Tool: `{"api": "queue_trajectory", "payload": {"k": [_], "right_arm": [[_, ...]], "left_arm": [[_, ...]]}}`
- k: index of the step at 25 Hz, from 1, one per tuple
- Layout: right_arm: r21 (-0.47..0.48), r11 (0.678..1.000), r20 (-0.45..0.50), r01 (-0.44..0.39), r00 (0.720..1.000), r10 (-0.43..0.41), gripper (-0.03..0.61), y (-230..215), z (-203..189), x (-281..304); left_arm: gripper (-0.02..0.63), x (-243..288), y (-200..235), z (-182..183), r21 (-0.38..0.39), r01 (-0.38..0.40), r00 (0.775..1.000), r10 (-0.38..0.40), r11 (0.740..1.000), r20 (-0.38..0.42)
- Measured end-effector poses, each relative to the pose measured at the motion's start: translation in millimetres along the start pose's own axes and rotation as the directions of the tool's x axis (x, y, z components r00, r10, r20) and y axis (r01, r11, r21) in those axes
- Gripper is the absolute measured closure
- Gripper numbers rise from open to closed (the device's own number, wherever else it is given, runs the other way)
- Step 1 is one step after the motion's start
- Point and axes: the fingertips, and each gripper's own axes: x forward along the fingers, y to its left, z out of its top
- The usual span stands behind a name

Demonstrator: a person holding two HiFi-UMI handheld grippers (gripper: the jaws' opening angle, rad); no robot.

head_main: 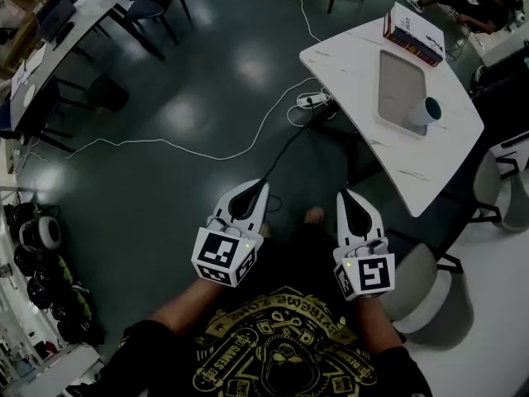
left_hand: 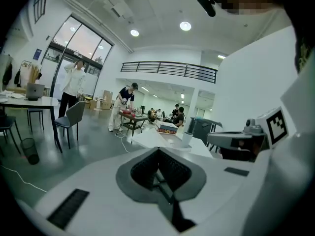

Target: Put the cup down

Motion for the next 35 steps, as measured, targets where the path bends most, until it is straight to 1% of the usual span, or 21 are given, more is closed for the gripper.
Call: {"api": "queue_trajectory", "payload": {"k": [4,8,9,12,16,24,30,35], "right_arm": [[-0.013,0.995,-0.025,-0.103,0.994,0.102,0.572,25.7,-2.5,-5.8],[-0.032,0.99,-0.054,-0.14,0.989,0.138,0.572,34.2,4.2,-19.5],[-0.033,0.989,-0.052,-0.144,0.989,0.142,0.572,33.0,5.2,-24.0],[-0.026,0.991,-0.05,-0.13,0.99,0.129,0.572,26.5,3.9,-33.2],[-0.027,0.987,-0.042,-0.158,0.987,0.157,0.574,30.4,-0.9,-41.0],[-0.03,0.993,-0.04,-0.112,0.993,0.11,0.575,9.4,-3.2,-44.5],[-0.041,0.996,-0.034,-0.076,0.997,0.075,0.575,3.0,5.0,-41.7],[-0.029,0.999,-0.046,-0.032,0.998,0.03,0.575,-4.8,-6.7,-39.6]], "left_arm": [[0.618,-18.2,-7.5,-4.3,0.021,-0.049,0.999,0.049,0.999,0.014],[0.618,-26.0,-19.7,-3.5,-0.008,-0.087,0.996,0.087,0.996,0.023],[0.618,-25.2,-24.6,-2.8,-0.006,-0.084,0.996,0.084,0.996,0.02],[0.618,-18.0,-40.6,-2.4,0.034,-0.051,0.999,0.051,0.998,0.005],[0.618,-6.0,-60.0,-5.2,0.072,0.0,1.0,0.001,0.997,-0.013],[0.618,18.2,-73.0,-5.2,0.094,0.055,0.998,-0.051,0.994,-0.037],[0.618,25.8,-76.4,7.1,0.112,0.094,0.996,-0.091,0.989,-0.023],[0.618,27.5,-74.1,9.6,0.112,0.106,0.994,-0.105,0.988,-0.018]]}}
